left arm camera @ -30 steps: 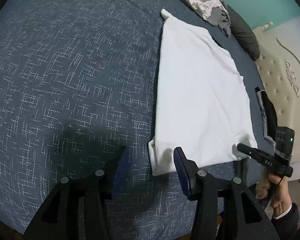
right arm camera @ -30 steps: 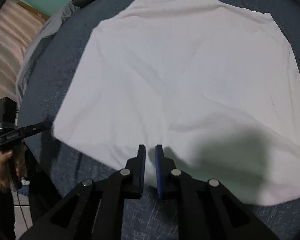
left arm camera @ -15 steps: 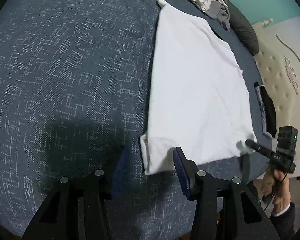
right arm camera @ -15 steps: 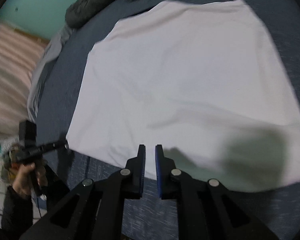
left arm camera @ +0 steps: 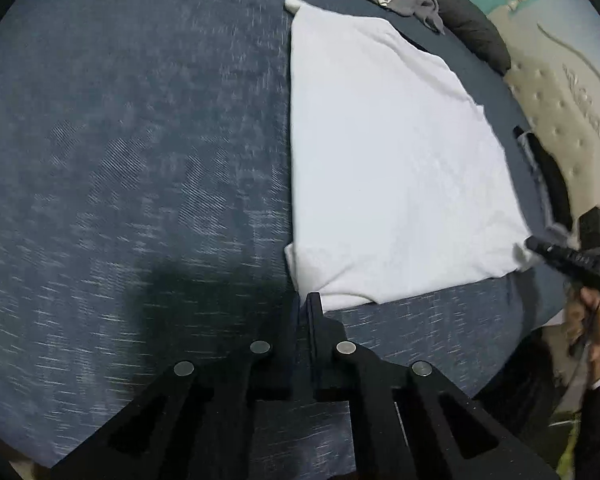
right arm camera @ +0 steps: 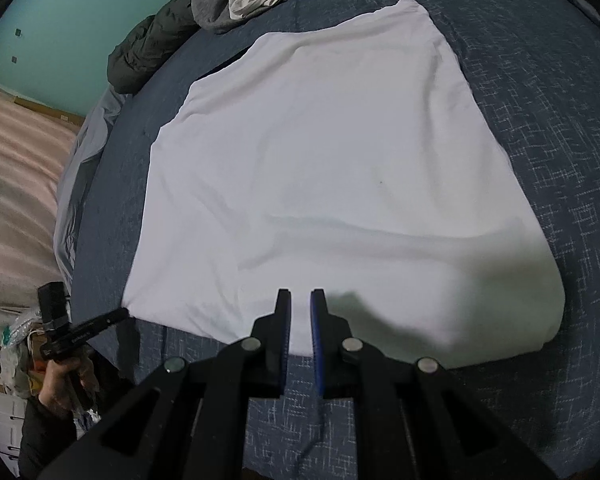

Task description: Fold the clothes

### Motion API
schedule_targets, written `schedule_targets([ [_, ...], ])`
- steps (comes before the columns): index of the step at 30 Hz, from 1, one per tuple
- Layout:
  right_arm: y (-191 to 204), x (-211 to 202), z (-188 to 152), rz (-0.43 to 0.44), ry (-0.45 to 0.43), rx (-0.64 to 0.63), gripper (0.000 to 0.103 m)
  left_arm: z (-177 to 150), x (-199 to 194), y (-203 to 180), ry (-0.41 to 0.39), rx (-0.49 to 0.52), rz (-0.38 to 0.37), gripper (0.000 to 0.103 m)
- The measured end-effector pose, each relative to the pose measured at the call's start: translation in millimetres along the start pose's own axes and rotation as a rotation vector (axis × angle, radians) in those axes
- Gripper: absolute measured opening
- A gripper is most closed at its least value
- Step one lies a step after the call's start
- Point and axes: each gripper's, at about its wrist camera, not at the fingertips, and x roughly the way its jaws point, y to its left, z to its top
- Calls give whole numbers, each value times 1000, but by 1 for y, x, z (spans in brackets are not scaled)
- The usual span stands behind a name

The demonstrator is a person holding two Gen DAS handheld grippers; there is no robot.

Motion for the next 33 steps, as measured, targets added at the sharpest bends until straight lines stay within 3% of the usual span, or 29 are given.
schedule_targets([
  [2,0,2,1,3,2,2,9,0,-3,-3,-3,22,22,4],
  [8,2,-5,5,12,1,-16,9,0,0,-10,2,4,-11,7],
  [9,0,-8,6,11,-2,-17,9,0,-1,-10,-3,-10,-19,10],
  [11,-5,-14,9,5,-12,-14,9,0,-3,-9,-16,-41,-44,28],
  [14,-20,-26,13,-5,-33,9,9,-2,-3,-4,-16,-87,-92,43],
  [16,-33,-36,17,-10,-50,31,9,-3,3,-4,-10,-113,-104,47],
  [18,-50,-44,20,-16,-65,63,11,-3,11,1,-3,-160,-134,47],
  [20,-67,-53,21,-49,-77,98,23,-4,18,-1,1,-200,-148,47],
  [21,-76,-57,21,-59,-83,113,34,-2,19,-2,-2,-206,-145,47],
  [27,-119,-86,21,-79,-124,185,36,5,29,-7,-32,-250,-156,45],
  [28,-124,-90,21,-76,-130,196,36,5,29,-7,-35,-254,-158,41],
  [29,-129,-93,20,-73,-136,206,36,7,31,-9,-34,-256,-154,28],
  [31,-136,-98,19,-72,-142,220,36,2,29,-4,-35,-256,-149,13],
  [33,-142,-101,18,-70,-145,227,36,5,25,-4,-48,-257,-149,8],
])
